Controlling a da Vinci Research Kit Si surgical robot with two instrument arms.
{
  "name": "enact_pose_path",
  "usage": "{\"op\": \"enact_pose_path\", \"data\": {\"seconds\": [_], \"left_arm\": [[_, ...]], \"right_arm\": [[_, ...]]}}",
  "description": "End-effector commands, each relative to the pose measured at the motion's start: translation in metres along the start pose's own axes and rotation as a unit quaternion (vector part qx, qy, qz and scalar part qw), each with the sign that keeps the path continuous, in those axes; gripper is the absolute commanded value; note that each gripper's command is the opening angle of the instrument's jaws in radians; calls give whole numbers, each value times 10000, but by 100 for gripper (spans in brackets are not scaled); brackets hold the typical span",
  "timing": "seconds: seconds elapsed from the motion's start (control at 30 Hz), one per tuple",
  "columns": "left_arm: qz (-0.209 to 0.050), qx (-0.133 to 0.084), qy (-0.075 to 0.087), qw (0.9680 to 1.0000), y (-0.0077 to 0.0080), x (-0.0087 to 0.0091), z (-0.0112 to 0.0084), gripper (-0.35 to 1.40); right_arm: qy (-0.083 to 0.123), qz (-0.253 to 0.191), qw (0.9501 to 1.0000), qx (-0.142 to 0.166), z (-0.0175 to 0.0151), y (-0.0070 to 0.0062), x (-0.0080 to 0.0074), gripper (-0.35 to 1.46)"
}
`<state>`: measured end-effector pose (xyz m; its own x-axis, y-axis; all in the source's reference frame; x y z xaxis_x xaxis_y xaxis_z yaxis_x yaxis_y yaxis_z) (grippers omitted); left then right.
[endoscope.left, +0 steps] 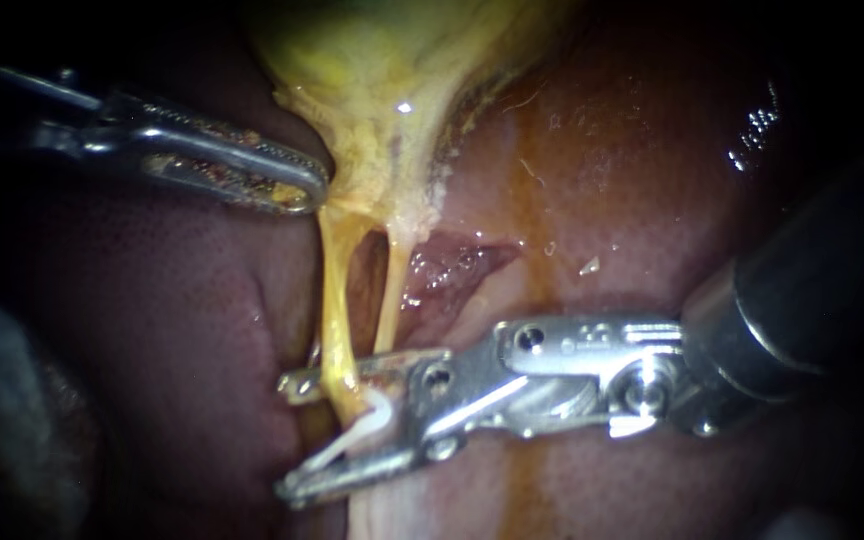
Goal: Clipping first clip left tube
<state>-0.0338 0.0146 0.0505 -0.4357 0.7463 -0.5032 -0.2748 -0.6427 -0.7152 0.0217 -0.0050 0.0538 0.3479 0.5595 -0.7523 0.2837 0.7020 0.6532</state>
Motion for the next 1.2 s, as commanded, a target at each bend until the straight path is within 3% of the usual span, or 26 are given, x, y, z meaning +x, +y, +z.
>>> {"op": "enact_pose_path", "data": {"seconds": [0.03,0.37,0.87,1.2], "left_arm": [[-2,0,1,10000,0,0,0,-35],[-2,0,1,10000,0,0,0,-35],[-3,1,2,10000,0,0,0,-35],[-3,1,2,10000,0,0,0,-35]], "right_arm": [[-2,76,10000,-10,-1,1,0,43],[-6,646,9979,-14,-10,6,-1,32],[-11,852,9963,-93,-16,11,-4,19],[-81,969,9951,-159,-19,10,-6,-5]]}}
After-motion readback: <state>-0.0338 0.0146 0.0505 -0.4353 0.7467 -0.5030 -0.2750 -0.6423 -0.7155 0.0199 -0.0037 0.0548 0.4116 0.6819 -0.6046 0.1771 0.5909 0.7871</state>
